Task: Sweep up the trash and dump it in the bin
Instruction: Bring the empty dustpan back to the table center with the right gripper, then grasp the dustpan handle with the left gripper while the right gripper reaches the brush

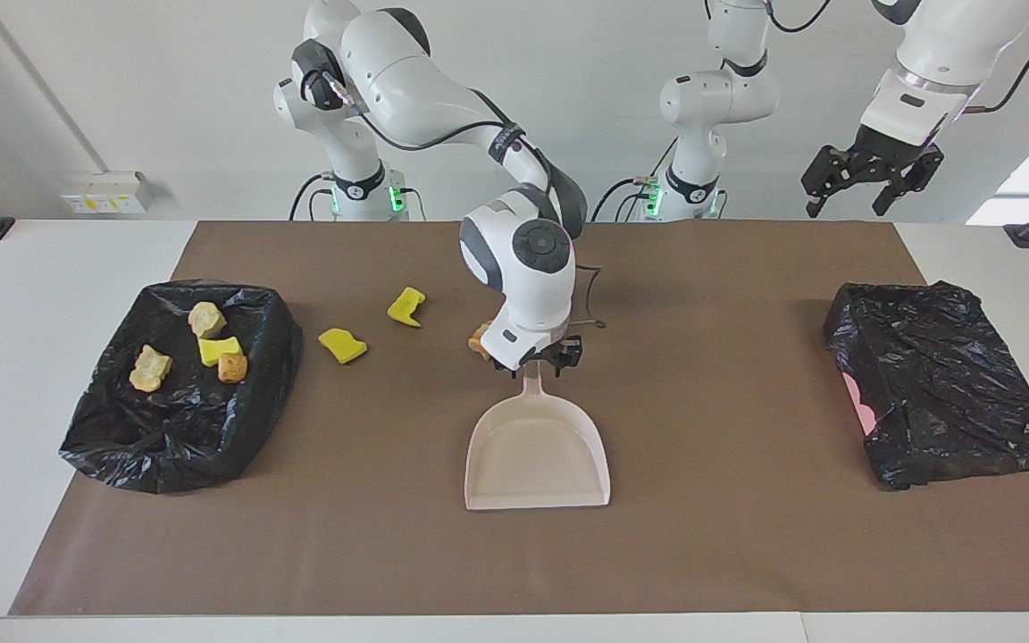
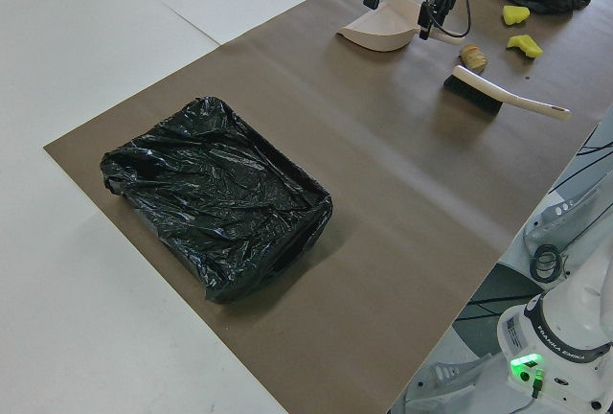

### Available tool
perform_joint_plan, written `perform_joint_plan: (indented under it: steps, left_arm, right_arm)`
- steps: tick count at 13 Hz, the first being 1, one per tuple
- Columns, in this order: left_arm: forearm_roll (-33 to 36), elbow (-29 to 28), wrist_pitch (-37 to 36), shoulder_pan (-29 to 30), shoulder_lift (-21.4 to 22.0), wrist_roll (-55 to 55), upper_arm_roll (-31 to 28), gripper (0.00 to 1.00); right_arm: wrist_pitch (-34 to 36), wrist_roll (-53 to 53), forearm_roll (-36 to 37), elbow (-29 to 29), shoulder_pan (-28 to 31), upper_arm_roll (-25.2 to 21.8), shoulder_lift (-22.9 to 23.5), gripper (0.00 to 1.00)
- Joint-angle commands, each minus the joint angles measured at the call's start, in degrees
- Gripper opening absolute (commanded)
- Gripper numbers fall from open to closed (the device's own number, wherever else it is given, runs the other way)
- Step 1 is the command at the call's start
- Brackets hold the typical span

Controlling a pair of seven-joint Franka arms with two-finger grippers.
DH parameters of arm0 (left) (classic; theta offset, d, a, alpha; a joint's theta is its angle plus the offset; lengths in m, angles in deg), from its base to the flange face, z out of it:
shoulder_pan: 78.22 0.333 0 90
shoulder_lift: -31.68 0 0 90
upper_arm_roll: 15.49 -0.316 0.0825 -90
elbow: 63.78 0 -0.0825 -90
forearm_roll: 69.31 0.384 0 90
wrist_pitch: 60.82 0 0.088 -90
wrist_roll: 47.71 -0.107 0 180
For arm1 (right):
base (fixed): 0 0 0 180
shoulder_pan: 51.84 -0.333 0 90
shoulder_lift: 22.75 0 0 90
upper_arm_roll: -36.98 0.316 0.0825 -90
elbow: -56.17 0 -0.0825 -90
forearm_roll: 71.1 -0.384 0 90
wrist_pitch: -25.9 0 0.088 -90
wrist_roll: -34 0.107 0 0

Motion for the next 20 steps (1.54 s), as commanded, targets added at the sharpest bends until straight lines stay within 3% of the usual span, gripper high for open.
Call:
perform_joint_plan:
  steps: [1,3,7,10,13,18,19,20]
  left_arm:
    - [-0.9,0.7,0.1,0.5,-0.3,0.1,0.2,1.0]
    - [-0.9,0.6,0.1,0.4,-0.2,0.1,0.2,1.0]
    - [-3.2,-3.4,6.0,-0.3,0.8,0.6,0.2,1.0]
    - [-3.3,-3.5,12.9,-2.0,-1.9,2.2,0.6,1.0]
    - [-3.1,-2.8,17.4,-7.5,-5.8,13.1,0.7,1.0]
    - [-2.9,0.5,20.7,-16.5,-12.9,13.9,0.9,1.0]
    - [-3.2,0.5,23.2,-18.6,-14.6,17.3,0.9,1.0]
    - [-3.6,0.5,26.8,-20.2,-15.8,20.9,0.9,1.0]
  right_arm:
    - [2.1,0.5,-1.4,3.1,1.5,0.2,-4.5,1.0]
    - [6.3,0.4,-1.4,5.9,0.9,0.3,-7.0,1.0]
    - [2.9,1.4,-9.2,21.9,-1.1,1.8,-16.1,1.0]
    - [-5.2,5.4,-9.7,35.9,-5.4,1.8,-23.5,1.0]
    - [-12.9,8.0,-13.3,48.5,-10.0,1.8,-30.2,1.0]
    - [-15.6,9.6,-15.7,54.2,-13.6,2.0,-34.0,1.0]
    - [-15.6,9.6,-16.6,54.8,-14.4,1.9,-34.2,0.98]
    - [-15.6,9.6,-17.1,54.8,-14.4,1.9,-34.4,0.86]
